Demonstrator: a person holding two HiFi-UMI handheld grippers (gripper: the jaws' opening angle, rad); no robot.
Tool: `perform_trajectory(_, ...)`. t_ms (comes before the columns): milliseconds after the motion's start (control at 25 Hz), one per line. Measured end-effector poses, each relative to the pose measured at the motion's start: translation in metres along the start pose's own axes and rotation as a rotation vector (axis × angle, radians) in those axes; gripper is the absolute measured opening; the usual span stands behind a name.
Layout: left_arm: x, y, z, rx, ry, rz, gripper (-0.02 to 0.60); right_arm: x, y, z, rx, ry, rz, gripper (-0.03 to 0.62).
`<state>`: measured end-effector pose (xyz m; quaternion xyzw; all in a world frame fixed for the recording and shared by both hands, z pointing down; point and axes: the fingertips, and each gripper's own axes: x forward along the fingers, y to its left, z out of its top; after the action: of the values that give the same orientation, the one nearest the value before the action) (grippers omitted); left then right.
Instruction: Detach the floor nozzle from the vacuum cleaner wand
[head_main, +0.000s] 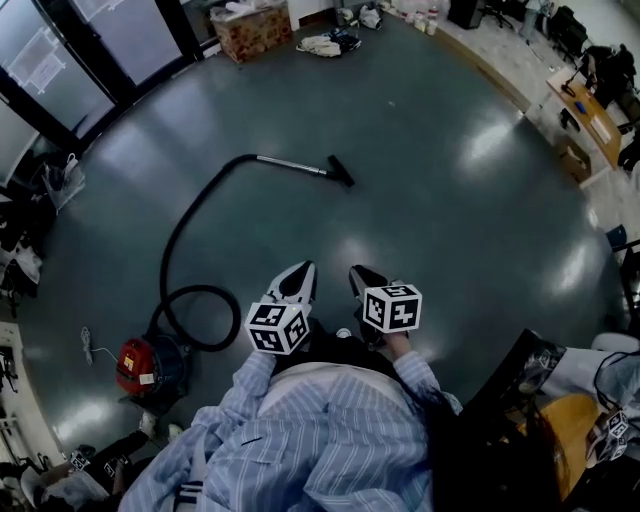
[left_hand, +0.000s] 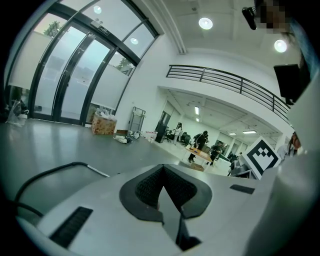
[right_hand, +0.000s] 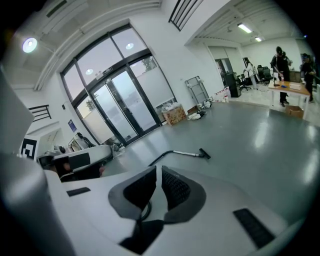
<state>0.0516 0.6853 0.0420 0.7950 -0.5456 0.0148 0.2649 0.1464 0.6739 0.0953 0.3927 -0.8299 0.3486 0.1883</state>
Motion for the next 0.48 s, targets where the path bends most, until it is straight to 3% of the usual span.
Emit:
perform_trajectory(200,0.011,0.006,0.007,-0.026,0.006,0.018,0.005,0.009,-0.01,0.009,0.023,0.019,0.015,0.039)
perform_trajectory(480,0.034,0.054,0.018,-0.017,0.015,0.017,0.005,0.056,-0.007,0.022,0.021,0.041,0.0,0.038)
